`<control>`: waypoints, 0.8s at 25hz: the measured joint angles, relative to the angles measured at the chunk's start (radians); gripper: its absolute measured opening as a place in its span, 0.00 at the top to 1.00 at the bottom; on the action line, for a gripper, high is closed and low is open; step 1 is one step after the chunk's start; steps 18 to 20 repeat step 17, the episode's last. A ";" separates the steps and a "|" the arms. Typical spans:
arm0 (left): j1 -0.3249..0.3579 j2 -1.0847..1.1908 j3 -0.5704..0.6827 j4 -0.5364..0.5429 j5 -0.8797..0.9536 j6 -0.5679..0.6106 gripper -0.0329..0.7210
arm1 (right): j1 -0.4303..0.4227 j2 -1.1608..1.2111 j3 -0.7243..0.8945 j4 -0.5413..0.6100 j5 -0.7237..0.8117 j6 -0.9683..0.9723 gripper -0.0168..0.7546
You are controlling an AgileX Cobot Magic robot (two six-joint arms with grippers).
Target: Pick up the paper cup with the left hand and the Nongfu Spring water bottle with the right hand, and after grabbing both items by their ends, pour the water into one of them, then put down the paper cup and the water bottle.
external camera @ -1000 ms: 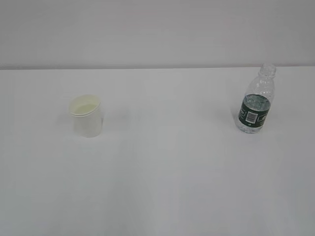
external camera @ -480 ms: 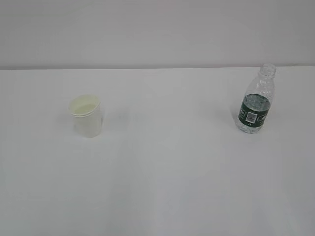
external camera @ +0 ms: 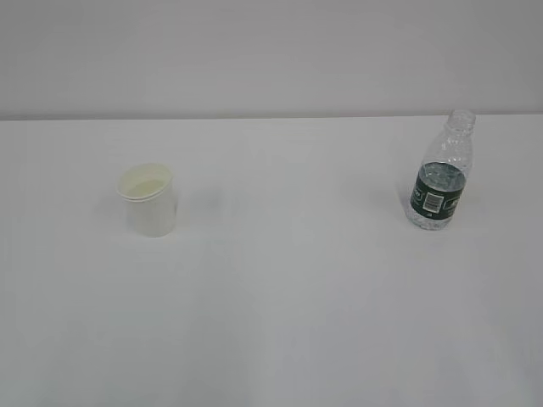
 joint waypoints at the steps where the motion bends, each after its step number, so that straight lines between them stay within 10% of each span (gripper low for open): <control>1: 0.000 0.000 0.000 0.000 0.000 0.000 0.36 | 0.000 0.000 0.000 0.000 0.000 0.000 0.26; 20: 0.000 0.000 0.000 -0.002 0.000 0.000 0.41 | 0.000 0.000 0.000 0.000 0.000 0.000 0.26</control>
